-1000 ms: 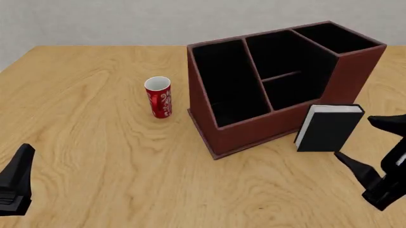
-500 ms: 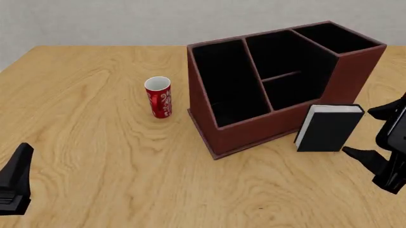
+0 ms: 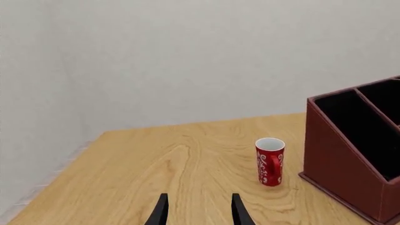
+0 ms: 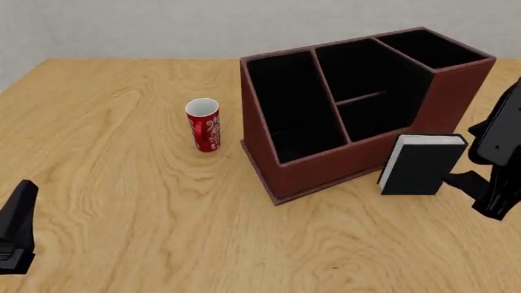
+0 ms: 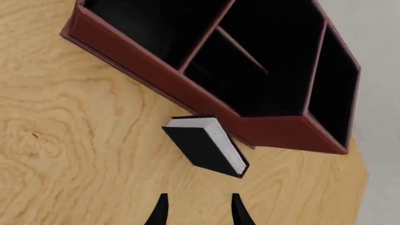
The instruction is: Pick up the book and place it in the left compartment of the caddy.
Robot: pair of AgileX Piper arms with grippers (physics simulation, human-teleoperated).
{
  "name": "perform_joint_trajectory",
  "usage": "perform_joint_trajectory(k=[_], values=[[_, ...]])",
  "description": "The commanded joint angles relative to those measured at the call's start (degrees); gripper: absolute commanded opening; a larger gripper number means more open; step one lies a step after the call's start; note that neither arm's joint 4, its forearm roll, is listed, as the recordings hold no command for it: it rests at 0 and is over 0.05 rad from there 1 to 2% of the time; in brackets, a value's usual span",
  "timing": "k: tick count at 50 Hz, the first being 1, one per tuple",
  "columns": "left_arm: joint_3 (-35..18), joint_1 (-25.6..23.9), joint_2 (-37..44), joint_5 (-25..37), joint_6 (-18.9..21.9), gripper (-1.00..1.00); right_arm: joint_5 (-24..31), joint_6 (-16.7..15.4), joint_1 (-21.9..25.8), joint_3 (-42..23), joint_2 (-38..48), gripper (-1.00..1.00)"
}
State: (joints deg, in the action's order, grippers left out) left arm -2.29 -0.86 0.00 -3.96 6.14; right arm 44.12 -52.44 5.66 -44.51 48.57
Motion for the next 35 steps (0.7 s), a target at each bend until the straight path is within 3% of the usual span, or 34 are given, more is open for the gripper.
perform_joint_trajectory(k=[1,24,35], values=[[-0.1,0.3,0.0,-0.2,0.2,1.0,-1.6,-2.9,-2.0,-2.2,5.3,1.0],[-0.3,3.2,0.0,-0.1,-0.5,1.0,-1.8,-7.6,-4.8,-9.9,13.8,1.0],[0.2,4.6,0.0,-0.6,-0.5,1.0,-5.2,-10.4,-5.4,-9.0,17.4,1.0]])
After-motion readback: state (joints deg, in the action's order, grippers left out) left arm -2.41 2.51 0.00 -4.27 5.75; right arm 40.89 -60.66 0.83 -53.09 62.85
